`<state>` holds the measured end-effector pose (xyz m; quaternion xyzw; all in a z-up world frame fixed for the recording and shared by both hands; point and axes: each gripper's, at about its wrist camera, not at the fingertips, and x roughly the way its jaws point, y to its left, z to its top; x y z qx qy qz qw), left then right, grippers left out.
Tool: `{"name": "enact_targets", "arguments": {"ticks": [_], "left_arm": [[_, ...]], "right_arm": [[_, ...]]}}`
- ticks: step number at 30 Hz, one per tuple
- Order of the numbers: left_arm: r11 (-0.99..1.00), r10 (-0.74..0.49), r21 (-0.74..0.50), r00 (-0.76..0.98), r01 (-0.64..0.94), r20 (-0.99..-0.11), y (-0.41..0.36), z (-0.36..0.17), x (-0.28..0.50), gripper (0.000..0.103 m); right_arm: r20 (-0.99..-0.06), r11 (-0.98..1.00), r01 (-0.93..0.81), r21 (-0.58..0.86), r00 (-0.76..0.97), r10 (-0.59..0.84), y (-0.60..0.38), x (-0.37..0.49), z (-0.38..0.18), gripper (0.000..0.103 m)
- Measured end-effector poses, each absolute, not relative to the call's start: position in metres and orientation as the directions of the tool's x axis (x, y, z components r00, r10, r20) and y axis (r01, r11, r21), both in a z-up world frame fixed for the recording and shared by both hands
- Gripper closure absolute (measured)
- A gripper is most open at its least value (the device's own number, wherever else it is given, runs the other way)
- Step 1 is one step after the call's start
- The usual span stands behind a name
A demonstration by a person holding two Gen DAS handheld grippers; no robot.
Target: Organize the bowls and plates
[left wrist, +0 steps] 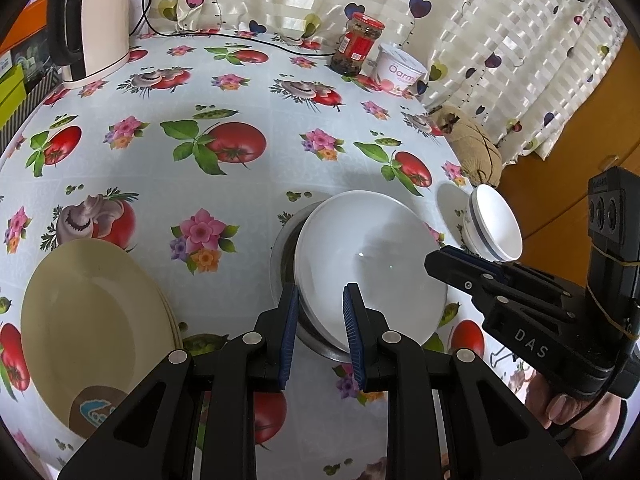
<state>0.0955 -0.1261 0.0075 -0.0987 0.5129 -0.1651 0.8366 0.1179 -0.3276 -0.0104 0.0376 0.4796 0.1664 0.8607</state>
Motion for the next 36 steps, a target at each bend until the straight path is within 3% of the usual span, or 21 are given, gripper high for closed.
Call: {"name": "enact_targets", "arguments": {"ticks": [31, 36], "left_arm": [[0.918, -0.394, -0.316, 0.486, 0.237, -0.780, -0.143, 0.039, 0.100, 0.079], [0.911, -0.409, -0.314, 0.483, 0.268, -0.774, -0.156, 0.044, 0.102, 0.079]], "right_arm": [[-0.750, 0.944, -0.209, 0.257, 0.573, 0.331, -0.367, 0.110, 0.025, 0.089], [-0.741, 0.947, -0.188, 0.261, 0.590, 0.321, -0.380, 0.109, 0.028, 0.084]]}}
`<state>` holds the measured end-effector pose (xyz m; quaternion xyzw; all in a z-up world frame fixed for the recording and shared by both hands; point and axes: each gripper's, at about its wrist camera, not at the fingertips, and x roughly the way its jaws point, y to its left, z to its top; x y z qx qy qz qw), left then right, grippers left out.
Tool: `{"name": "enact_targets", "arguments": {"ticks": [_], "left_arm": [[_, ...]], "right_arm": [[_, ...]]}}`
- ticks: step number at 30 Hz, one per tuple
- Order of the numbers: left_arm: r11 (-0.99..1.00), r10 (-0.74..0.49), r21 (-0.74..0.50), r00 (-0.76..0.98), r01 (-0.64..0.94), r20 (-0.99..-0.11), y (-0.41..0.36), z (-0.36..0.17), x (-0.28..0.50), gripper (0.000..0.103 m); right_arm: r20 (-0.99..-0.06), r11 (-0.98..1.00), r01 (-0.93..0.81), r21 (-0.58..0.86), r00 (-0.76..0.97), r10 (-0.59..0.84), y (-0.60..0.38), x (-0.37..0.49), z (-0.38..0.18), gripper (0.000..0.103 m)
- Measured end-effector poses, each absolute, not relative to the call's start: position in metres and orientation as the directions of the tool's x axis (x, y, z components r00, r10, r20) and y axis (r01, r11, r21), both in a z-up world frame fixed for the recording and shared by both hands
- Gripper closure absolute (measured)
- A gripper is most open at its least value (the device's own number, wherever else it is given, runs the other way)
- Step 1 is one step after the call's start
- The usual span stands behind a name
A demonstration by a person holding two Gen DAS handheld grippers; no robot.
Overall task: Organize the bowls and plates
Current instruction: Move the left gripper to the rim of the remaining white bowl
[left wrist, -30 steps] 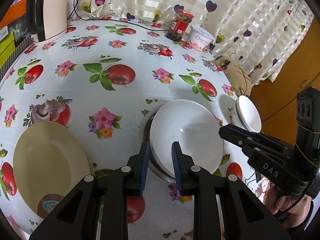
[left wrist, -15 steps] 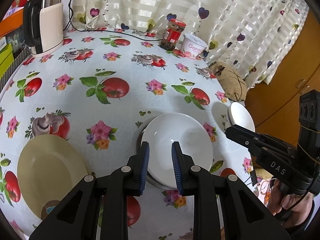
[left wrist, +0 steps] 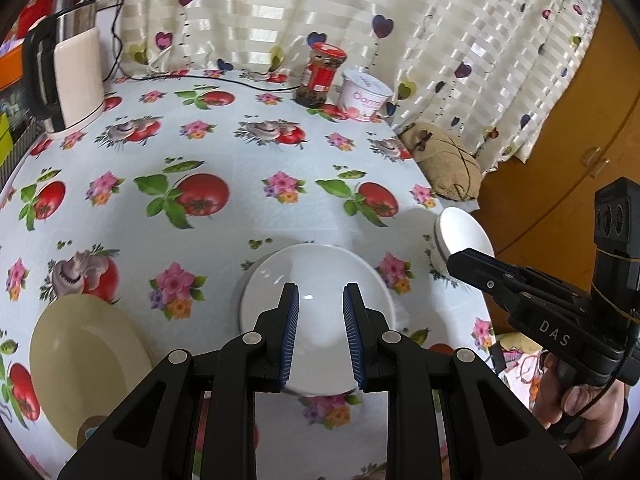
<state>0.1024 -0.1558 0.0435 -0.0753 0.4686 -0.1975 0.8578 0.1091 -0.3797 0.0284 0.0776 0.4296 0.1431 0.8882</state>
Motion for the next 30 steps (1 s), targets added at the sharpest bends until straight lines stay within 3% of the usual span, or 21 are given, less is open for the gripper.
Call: {"name": "enact_targets", "arguments": {"ticks": [30], "left_arm": [[0.842, -0.508, -0.349, 0.384, 0.412, -0.771, -0.266, 0.044, 0.132, 0.079]], "right_arm": [[-0.729, 0.959, 0.037, 0.280, 0.658, 0.188, -0.491, 0.110, 0.022, 0.084]]}}
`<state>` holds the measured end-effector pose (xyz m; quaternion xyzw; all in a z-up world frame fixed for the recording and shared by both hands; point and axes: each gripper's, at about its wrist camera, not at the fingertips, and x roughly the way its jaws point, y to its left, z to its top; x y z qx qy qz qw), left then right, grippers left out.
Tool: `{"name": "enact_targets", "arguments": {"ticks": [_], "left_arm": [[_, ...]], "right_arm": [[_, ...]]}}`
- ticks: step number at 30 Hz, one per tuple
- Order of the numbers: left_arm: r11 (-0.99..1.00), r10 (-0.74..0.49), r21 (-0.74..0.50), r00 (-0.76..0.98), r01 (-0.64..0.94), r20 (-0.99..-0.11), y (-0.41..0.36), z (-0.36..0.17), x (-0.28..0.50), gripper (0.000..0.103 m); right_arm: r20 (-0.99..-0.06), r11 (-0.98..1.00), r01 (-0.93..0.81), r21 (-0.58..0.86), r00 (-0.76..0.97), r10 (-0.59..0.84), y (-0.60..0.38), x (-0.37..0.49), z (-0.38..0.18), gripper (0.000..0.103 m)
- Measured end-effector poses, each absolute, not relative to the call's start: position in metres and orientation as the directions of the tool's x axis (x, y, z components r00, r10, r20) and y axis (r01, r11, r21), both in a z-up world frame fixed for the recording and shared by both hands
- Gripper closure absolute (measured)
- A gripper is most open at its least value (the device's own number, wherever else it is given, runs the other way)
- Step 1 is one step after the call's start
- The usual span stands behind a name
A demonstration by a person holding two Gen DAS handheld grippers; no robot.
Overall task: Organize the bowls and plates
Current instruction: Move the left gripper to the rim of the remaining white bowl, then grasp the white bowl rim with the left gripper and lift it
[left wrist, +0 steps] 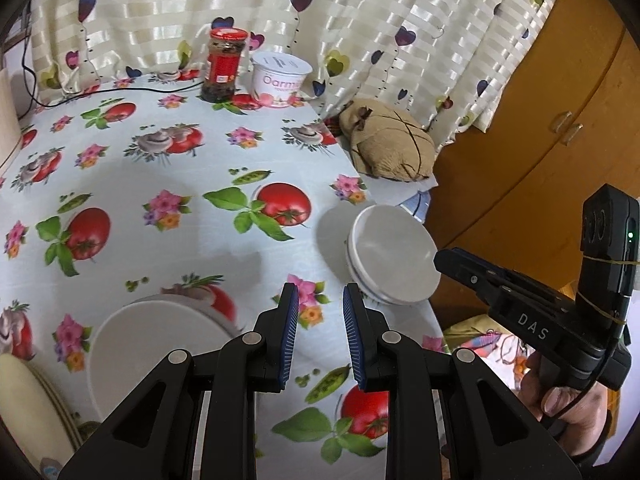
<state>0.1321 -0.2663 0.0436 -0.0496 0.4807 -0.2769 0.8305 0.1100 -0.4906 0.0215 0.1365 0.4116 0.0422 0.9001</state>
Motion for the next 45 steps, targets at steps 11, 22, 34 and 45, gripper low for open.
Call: {"name": "enact_targets", "arguments": {"ticks": [11, 22, 34, 45], "left_arm": [[0.826, -0.530, -0.385, 0.332, 0.412, -0.781, -0.303, 0.030, 0.148, 0.079], [0.826, -0.521, -0.388, 0.294, 0.408, -0.801, -0.332, 0.007, 0.161, 0.079], [0.822, -0.515, -0.377, 0.274, 0.427, -0.812, -0.343, -0.008, 0.166, 0.079], [0.824, -0.506, -0.359, 0.287, 0.438, -0.813, -0.346, -0.008, 0.169, 0.080]], "right_arm": [[-0.745, 0.952, 0.119, 0.281, 0.653, 0.138, -0.522, 0.113, 0.006, 0.075], [-0.771, 0.945, 0.155, 0.289, 0.623, 0.134, -0.536, 0.121, -0.017, 0.075], [-0.785, 0.944, 0.158, 0.290, 0.603, 0.140, -0.537, 0.127, -0.029, 0.078], [-0.792, 0.944, 0.161, 0.288, 0.594, 0.140, -0.537, 0.128, -0.034, 0.085]]}}
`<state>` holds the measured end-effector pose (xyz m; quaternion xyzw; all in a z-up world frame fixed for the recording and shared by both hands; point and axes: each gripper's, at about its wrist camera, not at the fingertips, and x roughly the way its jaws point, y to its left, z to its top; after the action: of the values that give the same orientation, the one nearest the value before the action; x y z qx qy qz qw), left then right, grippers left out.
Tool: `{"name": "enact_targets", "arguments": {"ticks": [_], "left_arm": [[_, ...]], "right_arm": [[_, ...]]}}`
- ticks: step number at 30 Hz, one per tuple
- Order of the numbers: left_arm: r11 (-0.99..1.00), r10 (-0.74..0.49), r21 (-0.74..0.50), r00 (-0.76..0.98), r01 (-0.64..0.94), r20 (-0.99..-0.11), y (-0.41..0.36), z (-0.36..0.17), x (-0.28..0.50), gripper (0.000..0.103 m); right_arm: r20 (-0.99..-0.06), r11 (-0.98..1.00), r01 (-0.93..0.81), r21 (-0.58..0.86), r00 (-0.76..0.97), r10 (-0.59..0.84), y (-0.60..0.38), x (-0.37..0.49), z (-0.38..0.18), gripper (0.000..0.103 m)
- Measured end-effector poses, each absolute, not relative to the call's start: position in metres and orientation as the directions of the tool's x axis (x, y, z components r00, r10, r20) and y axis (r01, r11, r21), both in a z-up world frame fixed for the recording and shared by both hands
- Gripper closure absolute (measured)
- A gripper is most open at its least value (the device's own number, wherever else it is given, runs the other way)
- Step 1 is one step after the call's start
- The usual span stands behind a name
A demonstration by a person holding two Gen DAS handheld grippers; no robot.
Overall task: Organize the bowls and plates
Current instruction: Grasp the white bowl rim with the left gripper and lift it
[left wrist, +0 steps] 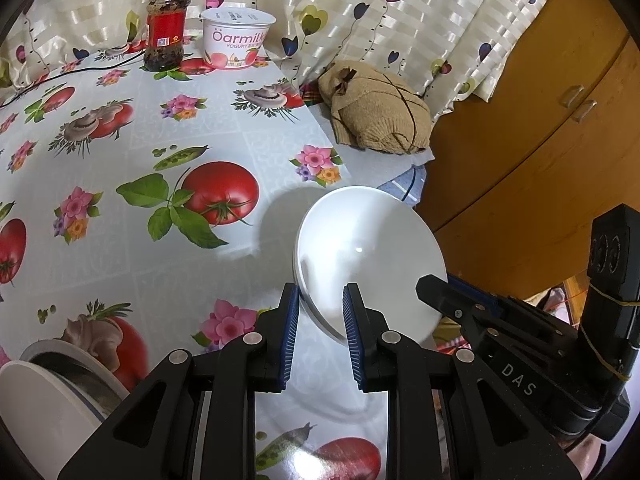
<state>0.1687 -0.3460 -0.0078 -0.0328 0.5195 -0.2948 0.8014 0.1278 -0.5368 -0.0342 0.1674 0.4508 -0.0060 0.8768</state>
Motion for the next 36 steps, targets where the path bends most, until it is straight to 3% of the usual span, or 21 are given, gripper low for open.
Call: {"name": "enact_targets", "arguments": {"ticks": [36], "left_arm": [[0.843, -0.506, -0.351, 0.381, 0.407, -0.773, -0.287, 0.040, 0.141, 0.080]], "right_arm": [[-0.741, 0.957, 0.067, 0.281, 0.649, 0.172, -0.491, 0.109, 0.017, 0.085]]}}
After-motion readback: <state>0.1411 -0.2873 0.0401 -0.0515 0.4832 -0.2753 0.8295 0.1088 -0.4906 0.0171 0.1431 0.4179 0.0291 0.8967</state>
